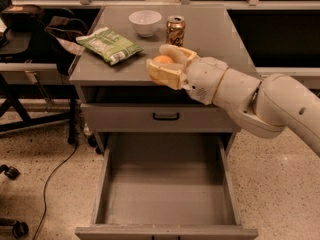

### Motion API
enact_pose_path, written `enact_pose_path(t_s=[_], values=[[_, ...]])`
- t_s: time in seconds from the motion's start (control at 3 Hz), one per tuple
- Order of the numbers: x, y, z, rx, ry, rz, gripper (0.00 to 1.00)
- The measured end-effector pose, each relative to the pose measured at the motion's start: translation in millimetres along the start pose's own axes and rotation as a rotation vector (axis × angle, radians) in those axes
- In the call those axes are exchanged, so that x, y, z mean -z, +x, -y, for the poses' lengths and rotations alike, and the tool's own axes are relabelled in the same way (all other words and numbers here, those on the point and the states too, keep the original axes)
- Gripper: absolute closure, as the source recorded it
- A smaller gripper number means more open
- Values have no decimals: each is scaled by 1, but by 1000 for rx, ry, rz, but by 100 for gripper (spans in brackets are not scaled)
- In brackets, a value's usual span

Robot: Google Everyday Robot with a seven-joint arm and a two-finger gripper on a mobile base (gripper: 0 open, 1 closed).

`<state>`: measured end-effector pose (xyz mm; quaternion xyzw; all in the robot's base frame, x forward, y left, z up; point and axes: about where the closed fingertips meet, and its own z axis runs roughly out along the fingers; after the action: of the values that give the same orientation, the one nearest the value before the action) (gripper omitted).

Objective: Pick orange from middle drawer and place on counter

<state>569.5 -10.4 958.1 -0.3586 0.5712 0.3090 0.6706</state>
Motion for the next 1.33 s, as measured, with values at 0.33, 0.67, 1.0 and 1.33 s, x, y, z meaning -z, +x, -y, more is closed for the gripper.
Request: enact_pose_path(t_s=[0.33,0.67,1.0,1.33], values=[[0,0,-1,-1,-1,3,100],[-12,11,39,17,74,-4,100],[-19,19,70,30,135,-13,100],[-26,29,92,38,176,-33,100]])
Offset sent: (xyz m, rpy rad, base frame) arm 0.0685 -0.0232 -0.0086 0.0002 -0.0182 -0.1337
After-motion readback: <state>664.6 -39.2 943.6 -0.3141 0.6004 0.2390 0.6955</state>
